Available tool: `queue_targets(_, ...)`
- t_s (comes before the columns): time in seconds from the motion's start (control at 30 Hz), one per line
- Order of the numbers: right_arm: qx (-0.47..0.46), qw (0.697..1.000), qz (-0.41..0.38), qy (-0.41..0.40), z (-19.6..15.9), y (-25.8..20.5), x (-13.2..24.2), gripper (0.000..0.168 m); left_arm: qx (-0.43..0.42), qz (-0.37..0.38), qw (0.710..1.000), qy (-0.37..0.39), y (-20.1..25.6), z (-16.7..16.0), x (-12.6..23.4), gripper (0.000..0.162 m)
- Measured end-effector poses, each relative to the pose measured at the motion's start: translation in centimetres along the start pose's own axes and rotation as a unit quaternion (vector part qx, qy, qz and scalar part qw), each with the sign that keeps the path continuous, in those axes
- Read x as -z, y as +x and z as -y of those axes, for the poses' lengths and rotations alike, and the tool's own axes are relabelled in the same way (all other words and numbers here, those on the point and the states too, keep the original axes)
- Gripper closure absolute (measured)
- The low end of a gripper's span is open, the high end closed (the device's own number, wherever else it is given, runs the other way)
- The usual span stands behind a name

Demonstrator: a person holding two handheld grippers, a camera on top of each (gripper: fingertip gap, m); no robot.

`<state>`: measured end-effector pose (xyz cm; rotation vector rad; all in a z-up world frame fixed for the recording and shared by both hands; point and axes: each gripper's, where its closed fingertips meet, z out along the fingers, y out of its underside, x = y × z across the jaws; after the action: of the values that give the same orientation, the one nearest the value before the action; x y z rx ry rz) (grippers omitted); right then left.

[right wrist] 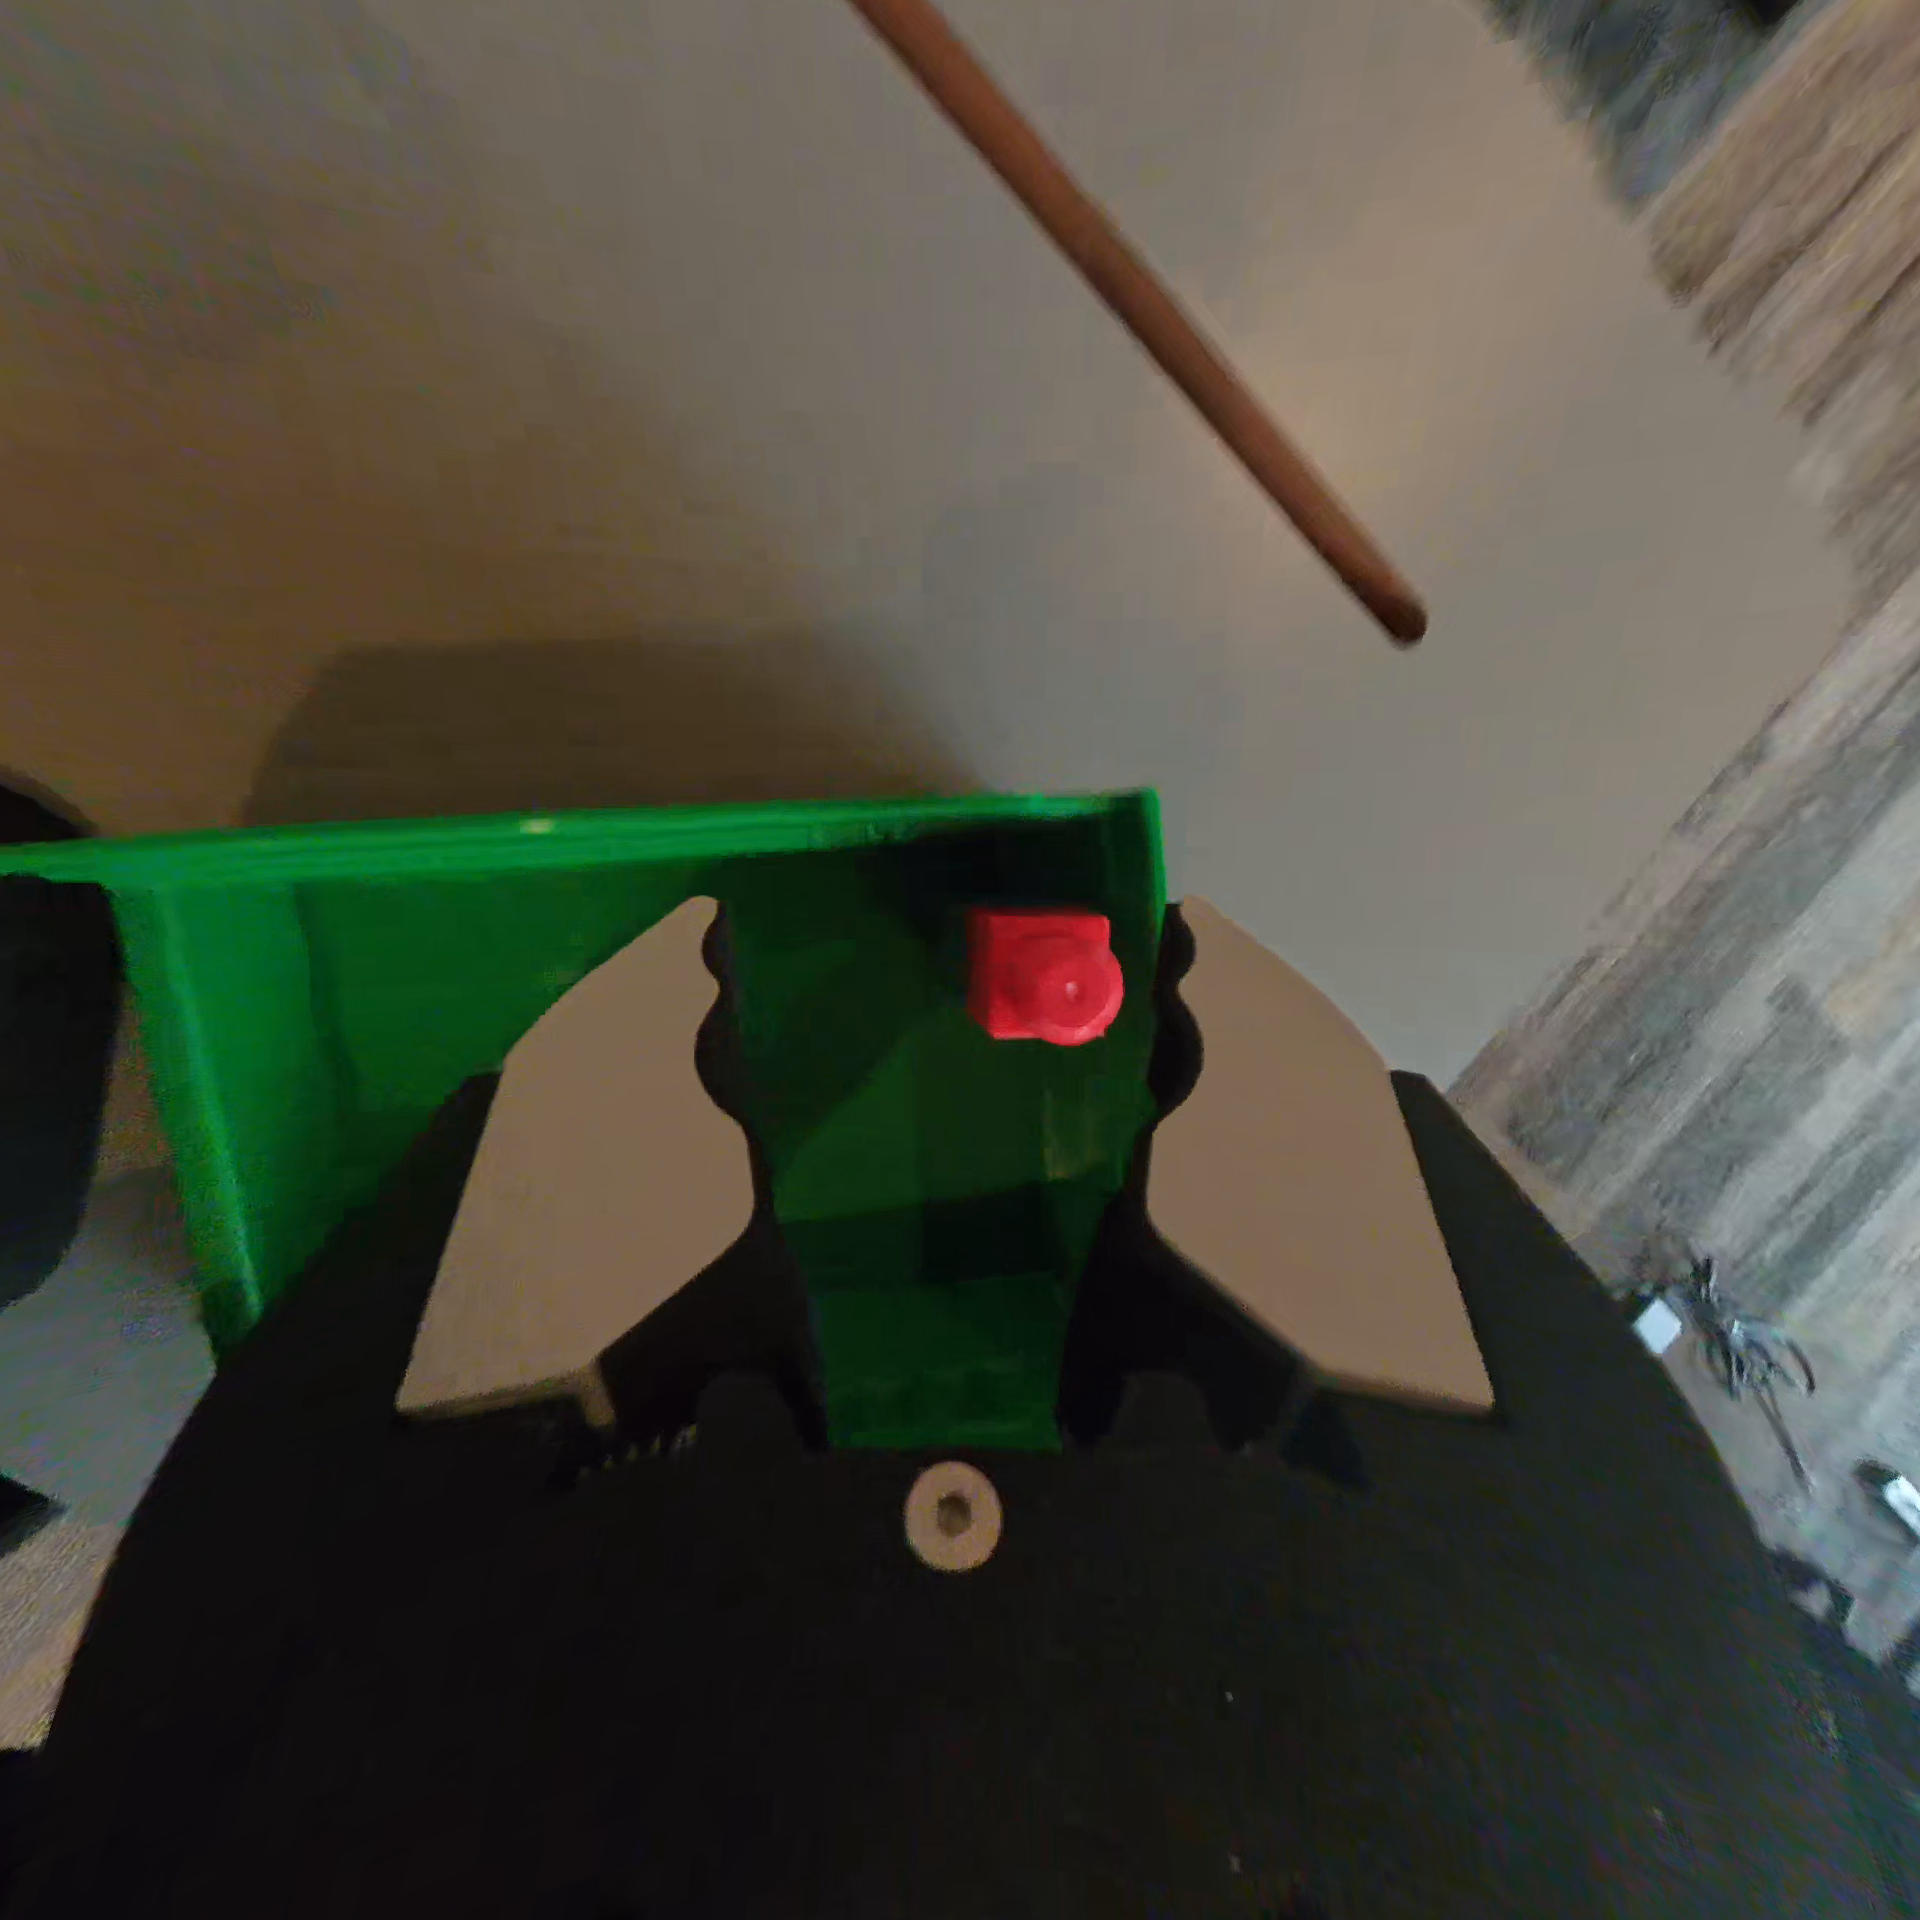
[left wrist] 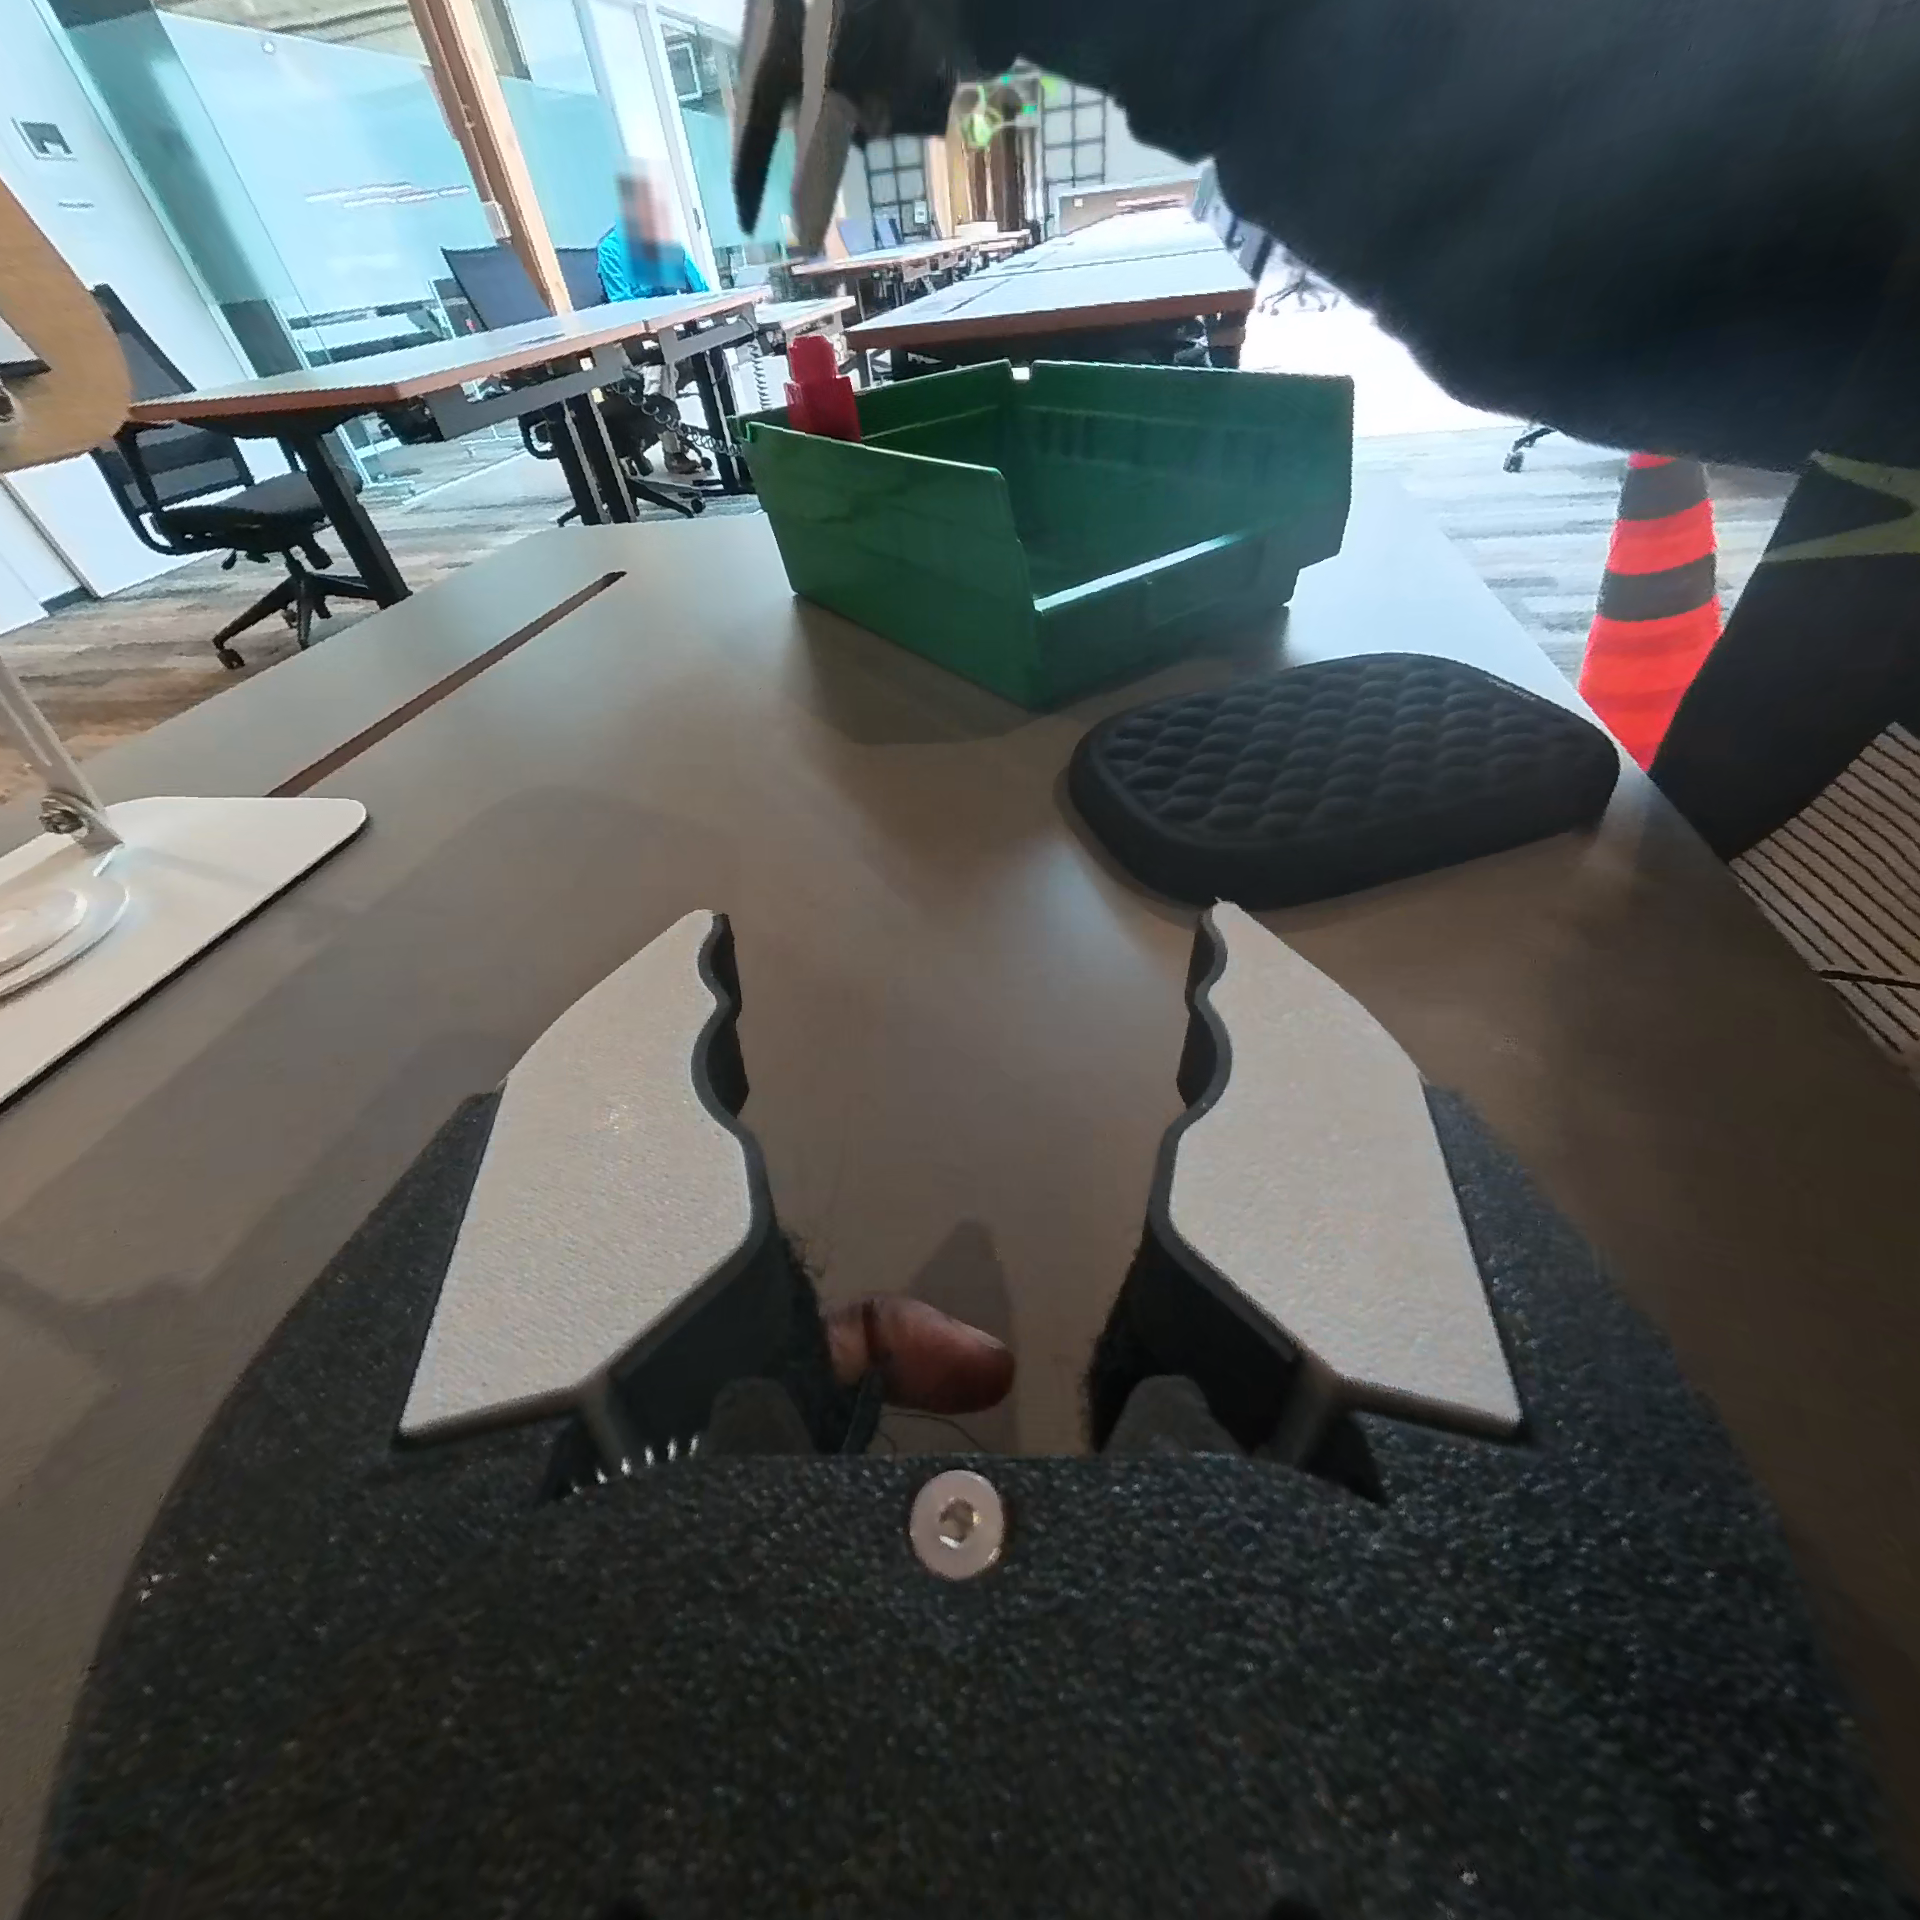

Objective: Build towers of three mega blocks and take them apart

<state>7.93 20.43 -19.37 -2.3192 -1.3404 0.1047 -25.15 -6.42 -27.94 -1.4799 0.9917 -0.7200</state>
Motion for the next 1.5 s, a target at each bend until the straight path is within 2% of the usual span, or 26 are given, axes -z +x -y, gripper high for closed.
queue_targets(0.2,0.023,0.979,-0.016,0.202,8.4,-6.4,6.3,0.080,-0.004,0.003,1.000,0.000,0.0,0.0,0.0,0.080)
queue_targets(0.4,0.084,0.927,0.023,0.364,15.3,-18.2,9.7,0.078,-0.017,0.015,1.000,0.002,0.0,0.0,0.0,0.080)
queue_targets(0.57,0.128,0.874,0.101,0.458,17.8,-29.0,7.8,0.083,-0.020,0.020,1.000,0.006,-0.1,0.2,0.0,0.079)
queue_targets(0.63,0.123,0.847,0.108,0.506,18.5,-31.8,6.0,0.089,-0.019,0.020,1.000,0.007,-0.1,0.2,0.0,0.079)
queue_targets(0.7,0.112,0.835,0.108,0.528,18.7,-33.6,3.2,0.091,-0.019,0.021,1.000,0.007,-0.1,0.2,0.0,0.079)
queue_targets(0.87,0.078,0.842,0.125,0.519,18.1,-35.1,-3.3,0.091,-0.016,0.024,1.000,0.011,-0.2,0.3,0.1,0.079)
queue_targets(1.0,0.078,0.822,0.082,0.558,17.9,-34.2,-5.1,0.099,-0.022,0.027,0.999,0.014,-0.1,0.7,0.3,0.079)
queue_targets(1.2,0.062,0.831,0.087,0.546,17.3,-33.6,-6.4,0.097,-0.034,0.066,0.997,0.020,0.0,3.3,2.2,0.081)
queue_targets(1.33,0.063,0.844,0.074,0.527,17.0,-32.9,-7.3,0.096,-0.045,0.131,0.989,-0.046,0.4,5.2,7.0,0.084)
queue_targets(1.5,0.044,0.851,0.092,0.515,17.0,-32.8,-7.8,0.094,-0.028,0.198,0.967,-0.156,0.7,7.5,17.4,0.085)
